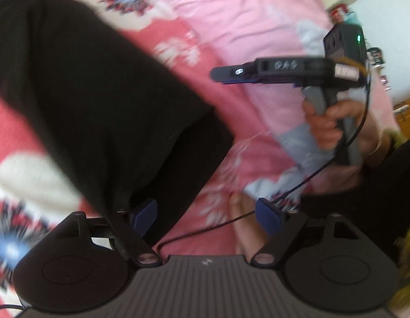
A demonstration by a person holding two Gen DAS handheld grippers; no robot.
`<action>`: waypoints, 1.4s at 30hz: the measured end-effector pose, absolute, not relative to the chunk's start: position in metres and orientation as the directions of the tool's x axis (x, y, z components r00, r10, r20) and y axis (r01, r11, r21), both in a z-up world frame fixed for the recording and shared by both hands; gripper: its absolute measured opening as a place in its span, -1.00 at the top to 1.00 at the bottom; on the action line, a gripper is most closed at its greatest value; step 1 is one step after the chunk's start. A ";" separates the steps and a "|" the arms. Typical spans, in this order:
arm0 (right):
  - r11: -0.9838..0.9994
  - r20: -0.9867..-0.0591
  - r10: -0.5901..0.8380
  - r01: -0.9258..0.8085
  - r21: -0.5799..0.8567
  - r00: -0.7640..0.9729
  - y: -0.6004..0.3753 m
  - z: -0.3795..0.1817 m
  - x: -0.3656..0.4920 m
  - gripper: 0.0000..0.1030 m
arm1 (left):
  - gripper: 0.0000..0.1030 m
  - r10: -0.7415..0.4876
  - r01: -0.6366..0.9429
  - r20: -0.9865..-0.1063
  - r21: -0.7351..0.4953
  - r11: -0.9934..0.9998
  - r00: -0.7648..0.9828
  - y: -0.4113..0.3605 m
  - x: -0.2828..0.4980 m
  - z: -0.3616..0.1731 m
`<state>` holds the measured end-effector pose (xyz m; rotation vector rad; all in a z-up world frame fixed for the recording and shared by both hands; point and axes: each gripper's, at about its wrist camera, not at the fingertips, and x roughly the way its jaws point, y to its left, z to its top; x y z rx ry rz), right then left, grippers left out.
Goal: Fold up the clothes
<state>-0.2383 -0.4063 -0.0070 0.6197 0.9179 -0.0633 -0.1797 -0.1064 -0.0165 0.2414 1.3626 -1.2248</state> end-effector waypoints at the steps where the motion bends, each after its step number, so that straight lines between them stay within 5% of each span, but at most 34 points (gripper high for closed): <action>1: 0.807 -0.766 0.228 0.324 0.494 0.601 -0.406 -0.011 -0.237 0.32 | -0.50 -0.523 0.762 -0.825 -0.477 0.439 -0.215 -0.099 -0.179 -0.017; 9: 0.743 -0.749 0.529 0.208 0.636 0.399 -0.375 -0.033 -0.238 0.33 | -0.29 -0.550 0.723 -0.834 -0.356 0.592 0.040 -0.066 -0.157 -0.025; 24: 0.444 -0.726 0.419 0.574 0.687 0.545 -0.401 -0.055 -0.259 0.32 | 0.35 -0.521 0.905 -0.832 -0.058 0.421 0.189 -0.092 -0.211 -0.055; 42: 0.352 -0.741 0.329 0.652 0.671 0.585 -0.412 -0.071 -0.253 0.32 | 0.60 -0.514 0.931 -0.817 0.070 0.359 0.260 -0.090 -0.231 -0.073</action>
